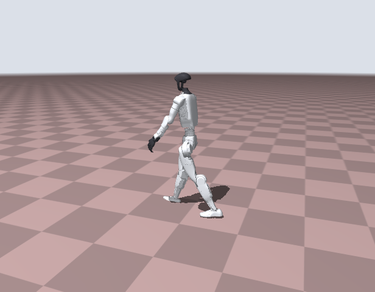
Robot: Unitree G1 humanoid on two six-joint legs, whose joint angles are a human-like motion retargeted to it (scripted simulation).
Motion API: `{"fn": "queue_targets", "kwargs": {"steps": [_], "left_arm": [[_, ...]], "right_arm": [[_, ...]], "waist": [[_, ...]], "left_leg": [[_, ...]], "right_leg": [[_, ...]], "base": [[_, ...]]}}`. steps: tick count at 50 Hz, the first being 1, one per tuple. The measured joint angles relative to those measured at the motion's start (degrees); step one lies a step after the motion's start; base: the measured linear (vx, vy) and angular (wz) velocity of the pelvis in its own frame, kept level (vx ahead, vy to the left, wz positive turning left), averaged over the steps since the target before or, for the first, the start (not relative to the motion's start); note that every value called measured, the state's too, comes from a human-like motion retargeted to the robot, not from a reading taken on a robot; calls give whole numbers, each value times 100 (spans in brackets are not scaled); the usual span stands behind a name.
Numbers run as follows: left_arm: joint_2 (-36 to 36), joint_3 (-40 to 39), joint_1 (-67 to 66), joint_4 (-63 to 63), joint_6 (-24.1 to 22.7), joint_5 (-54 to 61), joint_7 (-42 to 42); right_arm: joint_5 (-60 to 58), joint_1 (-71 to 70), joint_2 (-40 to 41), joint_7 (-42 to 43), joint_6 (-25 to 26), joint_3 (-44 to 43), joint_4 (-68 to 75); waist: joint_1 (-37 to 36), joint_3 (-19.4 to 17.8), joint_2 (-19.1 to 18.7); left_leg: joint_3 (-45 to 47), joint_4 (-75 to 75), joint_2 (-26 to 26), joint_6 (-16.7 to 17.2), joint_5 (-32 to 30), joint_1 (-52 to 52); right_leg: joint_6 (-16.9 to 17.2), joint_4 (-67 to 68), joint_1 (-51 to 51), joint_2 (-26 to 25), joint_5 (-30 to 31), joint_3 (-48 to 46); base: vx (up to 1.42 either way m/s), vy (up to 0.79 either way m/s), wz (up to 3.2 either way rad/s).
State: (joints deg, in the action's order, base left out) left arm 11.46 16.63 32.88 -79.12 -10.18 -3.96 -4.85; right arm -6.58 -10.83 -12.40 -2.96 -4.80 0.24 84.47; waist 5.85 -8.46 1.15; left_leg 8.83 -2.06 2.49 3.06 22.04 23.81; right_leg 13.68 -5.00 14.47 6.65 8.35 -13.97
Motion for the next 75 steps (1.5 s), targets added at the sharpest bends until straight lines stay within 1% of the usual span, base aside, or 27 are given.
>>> {"fn": "queue_targets", "kwargs": {"steps": [3,5,7,9,11,12,13,14,15,18,20,23,27,30,33,37,40,43,47,49,51,55,58,60,63,66,75], "left_arm": [[-141,-246,-413,-368,17,-368,-45],[-217,-458,-727,-654,108,-838,-90],[-268,-639,-1050,-896,262,-1079,-269],[-294,-739,-1357,-1055,348,-1065,-522],[-302,-777,-1655,-1142,337,-922,-682],[-307,-774,-1803,-1154,285,-760,-651],[-326,-736,-1958,-1128,172,-443,-465],[-311,-753,-2065,-1151,147,-434,-582],[-281,-797,-2147,-1197,166,-580,-850],[-212,-862,-2405,-1191,170,-642,-992],[-190,-889,-2560,-1148,170,-605,-977],[-191,-949,-2741,-1049,137,-434,-752],[-261,-1107,-2881,-932,-114,36,-259],[-338,-1253,-2966,-883,-372,359,-35],[-374,-1261,-2997,-847,-447,777,-83],[-291,-1163,-2911,-893,-391,480,-207],[-148,-1010,-2688,-1018,-349,80,-353],[22,-738,-2384,-1122,-300,-209,-479],[244,-438,-1781,-1162,-174,-484,-429],[335,-375,-1411,-1124,-81,-586,-331],[408,-354,-1024,-1054,3,-677,-235],[496,-305,-299,-790,60,-729,-87],[518,-190,123,-481,-31,-588,37],[516,-92,346,-262,-134,-418,157],[481,26,596,6,-234,-170,345],[382,61,672,154,-267,-88,422],[-45,-228,132,-114,-228,-239,93]], "right_arm": [[178,-26,-54,-48,-119,29,72],[499,-47,-73,-95,-189,181,98],[718,-100,-83,-119,-144,357,118],[842,-193,-90,-90,-95,484,123],[929,-302,-94,8,-109,552,100],[984,-363,-105,150,-157,556,82],[1067,-431,-137,450,-261,516,63],[1100,-523,-117,425,-278,586,48],[1107,-625,-73,236,-252,710,33],[1114,-953,-20,203,-252,846,-42],[1129,-1163,10,261,-296,925,-137],[1178,-1436,49,448,-433,1014,-366],[1336,-1699,118,792,-781,1128,-749],[1360,-1758,192,938,-1034,1221,-978],[882,-1723,276,946,-970,1220,-1018],[450,-1546,418,764,-859,1227,-844],[242,-1335,499,579,-803,1157,-560],[174,-1008,516,419,-734,1037,-303],[269,-599,431,313,-614,862,-118],[324,-447,350,293,-557,782,-96],[369,-331,256,265,-524,712,-98],[469,-171,80,201,-530,605,-125],[602,-93,-2,218,-560,522,-123],[713,-62,-28,274,-570,451,-98],[805,-73,-17,367,-491,302,-14],[877,-80,21,393,-433,172,70],[824,-384,103,267,-410,-24,129]], "waist": [[-91,100,72],[-225,101,178],[-403,77,337],[-552,163,455],[-701,302,522],[-761,353,519],[-770,399,448],[-919,422,497],[-1136,432,607],[-1603,337,784],[-1856,278,839],[-2177,180,787],[-2471,-39,442],[-2514,-135,223],[-2522,-137,213],[-2503,41,259],[-2416,215,322],[-2290,416,393],[-2136,651,466],[-2041,703,455],[-1914,709,409],[-1601,643,287],[-1365,563,279],[-1213,498,335],[-1060,401,460],[-1042,424,472],[-1161,524,370]], "left_leg": [[-29,-443,27,-165,-402,148],[99,-993,55,-247,-788,173],[342,-2043,54,-293,-1057,-110],[598,-3570,-90,-388,-1051,-867],[819,-4927,-308,-525,-852,-1730],[918,-5538,-463,-537,-744,-2158],[1000,-6244,-722,-430,-674,-2673],[1076,-6292,-706,-561,-439,-2871],[1149,-6012,-554,-810,-122,-2912],[1433,-5368,-414,-839,127,-3265],[1545,-4561,-324,-777,106,-3420],[1634,-2816,-265,-647,-384,-3431],[1758,-268,-434,-478,-1611,-3074],[1912,706,-643,-273,-1957,-3032],[1978,706,-769,-19,-1709,-3170],[2048,706,-831,97,-2058,-2980],[2060,706,-812,103,-2181,-2733],[1957,706,-745,82,-1918,-2514],[1824,684,-668,46,-1649,-2389],[1762,656,-654,66,-1557,-2350],[1669,626,-652,112,-1470,-2297],[1392,610,-630,206,-1323,-2134],[1141,596,-508,235,-1218,-1995],[959,576,-361,242,-1144,-1898],[728,559,-121,229,-1036,-1755],[626,550,-40,209,-961,-1696],[619,505,17,71,-810,-1617]], "right_leg": [[4,0,-439,61,56,6],[-4,0,-818,109,-121,116],[-48,25,-1170,203,-362,274],[-110,192,-1263,284,-624,386],[-147,375,-1229,309,-850,464],[-155,466,-1229,298,-977,470],[-168,572,-1239,254,-1147,406],[-152,638,-1237,245,-1209,512],[-122,682,-1229,254,-1217,702],[-111,850,-1369,315,-1435,1043],[-137,943,-1476,326,-1580,1214],[-192,1048,-1685,237,-1798,1426],[-241,1081,-2228,-98,-2104,1652],[-214,1046,-2680,-265,-2307,1761],[-198,1098,-2969,-228,-2456,1860],[-290,1488,-3095,-214,-2536,2035],[-341,2186,-2981,-236,-2371,2106],[-374,3487,-2496,-261,-1876,2020],[-520,5505,-1389,-120,-1286,1570],[-698,6154,-902,21,-1326,1235],[-892,6402,-568,113,-1602,906],[-1097,5703,-335,83,-2271,389],[-986,4283,-425,-56,-2404,328],[-808,3110,-579,-137,-2273,478],[-490,1787,-844,-130,-1724,823],[-336,1410,-994,-100,-1438,922],[-198,909,-1389,-51,-1449,804]], "base": [[80,-18,-12],[81,-21,-42],[75,-21,-50],[65,-18,-30],[59,-13,-16],[59,-6,6],[58,-7,-14],[56,-10,-65],[54,-12,-117],[54,-5,-107],[53,1,-86],[54,6,-83],[56,12,-77],[59,18,-49],[60,21,-38],[61,24,-30],[61,28,-1],[55,28,19],[44,24,22],[36,19,30],[33,16,46],[30,11,66],[28,7,80],[27,4,86],[26,2,72],[23,0,36],[18,-3,2]]}}
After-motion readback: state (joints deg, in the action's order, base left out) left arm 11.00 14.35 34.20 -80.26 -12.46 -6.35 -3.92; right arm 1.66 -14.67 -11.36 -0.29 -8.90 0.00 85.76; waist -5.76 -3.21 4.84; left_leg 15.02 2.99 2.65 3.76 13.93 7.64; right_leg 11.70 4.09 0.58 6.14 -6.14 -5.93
